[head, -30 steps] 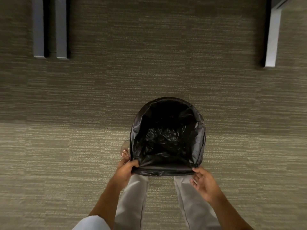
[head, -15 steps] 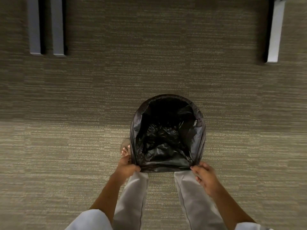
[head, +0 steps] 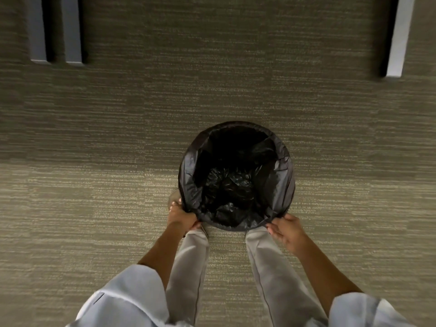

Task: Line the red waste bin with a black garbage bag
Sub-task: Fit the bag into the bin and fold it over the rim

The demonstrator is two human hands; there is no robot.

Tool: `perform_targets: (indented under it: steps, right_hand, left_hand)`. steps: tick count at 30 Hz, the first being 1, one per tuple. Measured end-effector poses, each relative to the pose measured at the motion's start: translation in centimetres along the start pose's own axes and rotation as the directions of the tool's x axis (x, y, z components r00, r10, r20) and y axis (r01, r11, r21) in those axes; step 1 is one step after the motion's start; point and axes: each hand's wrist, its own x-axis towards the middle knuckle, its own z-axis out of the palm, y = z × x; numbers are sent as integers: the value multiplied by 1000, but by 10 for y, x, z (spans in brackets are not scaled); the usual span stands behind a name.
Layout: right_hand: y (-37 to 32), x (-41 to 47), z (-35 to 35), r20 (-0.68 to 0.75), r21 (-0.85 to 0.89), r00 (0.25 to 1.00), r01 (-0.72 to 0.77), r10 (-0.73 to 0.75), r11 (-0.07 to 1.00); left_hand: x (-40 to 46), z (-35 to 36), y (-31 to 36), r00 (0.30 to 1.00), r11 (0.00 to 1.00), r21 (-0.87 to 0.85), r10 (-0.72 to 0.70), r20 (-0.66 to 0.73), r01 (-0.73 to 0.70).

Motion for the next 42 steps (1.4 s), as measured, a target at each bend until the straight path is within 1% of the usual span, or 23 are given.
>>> perform_targets:
  steps: [1,2,3,4,7,9,10,11,13,15,18,20,23,25,27,29,31,33,35,38,40,42]
  right_hand:
    - [-1,1,0,2,111,1000,-26,26,993]
    - [-2,2,-1,15,201,999,-42,40,979]
    - [-3,2,-2,37,271,998,-54,45,961]
    - [-4,1,-4,61,326,997,-64,47,943]
    - [-6,1,-12,103,463,994,-69,23,884]
    - [-9,3,-14,102,501,995,-51,0,864]
    - [-11,4,-14,96,483,995,-37,-11,875]
    - [-14,6,-13,86,448,996,-20,-20,894]
    - [-21,8,-11,59,381,998,-5,-19,925]
    - [-28,11,-8,27,328,1000,-5,-4,945]
    - [-36,16,-9,-6,266,1000,10,-9,964]
    - [-39,18,-9,-45,257,999,32,-21,966]
    - [-45,15,-9,-52,168,995,95,-88,981]
    - [-48,13,-8,-53,132,990,136,-130,982]
    - [-49,11,-7,-75,160,985,163,-152,974]
    - [-49,11,-7,-96,195,978,203,-187,960]
    - [-49,9,-5,-107,218,972,229,-210,949]
    - [-47,10,-3,-114,247,974,219,-196,944]
    - [-47,13,-3,-108,279,981,186,-162,942]
    - [-49,13,-3,-74,346,986,168,-152,923]
    - [-52,9,-1,-54,342,984,179,-171,922]
    - [-55,6,1,-41,340,983,182,-179,923]
  left_hand:
    - [-1,1,2,997,972,-228,-50,53,61]
    - [-3,1,2,993,910,-402,-64,103,101]
    - [-6,0,3,989,857,-502,-51,136,113]
    - [-9,-1,2,986,816,-566,-22,163,112]
    - [-15,-13,-3,977,727,-680,68,203,90]
    - [-16,-19,-5,973,667,-740,103,207,87]
    - [-16,-21,-4,974,653,-753,106,198,81]
    - [-15,-22,-1,975,665,-744,115,190,66]
    - [-14,-23,6,970,713,-700,143,197,37]
    - [-11,-22,14,972,741,-672,142,185,20]
    - [-4,-20,26,989,714,-696,35,144,76]
    - [0,-19,31,987,691,-711,-23,157,129]
    - [3,-18,33,980,673,-716,-72,184,184]
    - [4,-17,32,977,655,-729,-75,199,199]
    - [4,-17,33,982,677,-716,-60,179,172]
    - [2,-16,35,993,700,-707,-31,111,101]
    - [-2,-16,36,999,697,-716,-13,49,44]
    - [-7,-17,38,999,666,-745,2,34,24]
    - [-11,-19,40,998,613,-790,27,49,22]
    - [-14,-22,42,990,553,-833,107,87,14]
    - [-14,-21,43,987,581,-814,134,90,-5]
    - [-12,-20,43,990,646,-762,131,51,-47]
